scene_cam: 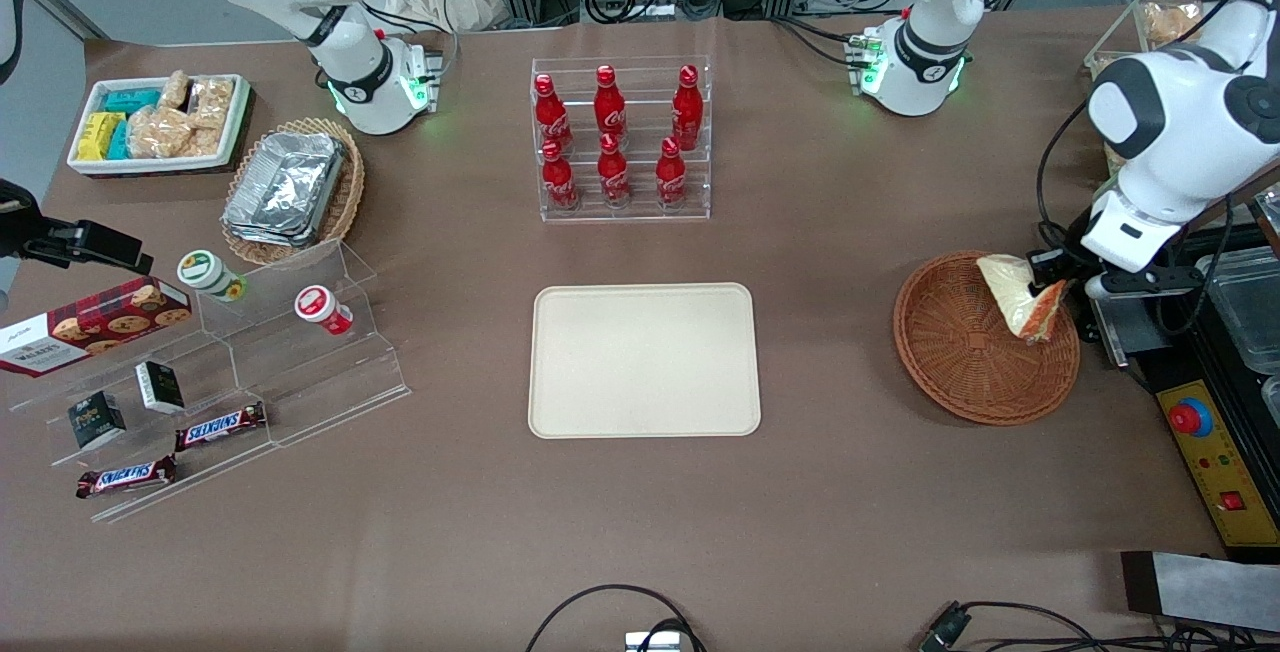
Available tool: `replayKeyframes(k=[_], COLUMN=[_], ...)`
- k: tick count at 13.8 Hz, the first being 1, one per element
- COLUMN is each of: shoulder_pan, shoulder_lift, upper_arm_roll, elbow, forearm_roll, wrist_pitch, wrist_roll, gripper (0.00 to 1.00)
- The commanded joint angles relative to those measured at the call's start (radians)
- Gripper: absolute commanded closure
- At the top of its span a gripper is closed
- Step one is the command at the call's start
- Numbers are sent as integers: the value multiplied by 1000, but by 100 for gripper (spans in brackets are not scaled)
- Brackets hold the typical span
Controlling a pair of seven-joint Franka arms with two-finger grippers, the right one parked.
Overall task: Place sandwich from basket to tray
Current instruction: 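Lift the sandwich out of the basket and carry it toward the tray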
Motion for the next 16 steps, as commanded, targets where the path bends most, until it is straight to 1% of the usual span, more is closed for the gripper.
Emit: replayKeyframes(k=[1,3,5,8,9,10,12,16], shoulder_pan=[-5,-5,-5,-5,-5,-5,-5,-8], shoulder_lift=[-1,-2,1,30,56,85,134,240], upper_arm_roll=[-69,-141,-237,-378,-414,-448,-489,-549], elbow=[144,181,215,252,270,292,330,418], forearm_roll=[28,28,31,88,102,129,171,183], wrist_pitch=[-174,-195,-203,-203,-201,-200,-199,-199], wrist_roll=[5,-45,-122,-319,-378,-413,-435,-438], gripper=[100,100,100,99,97,97,97,93])
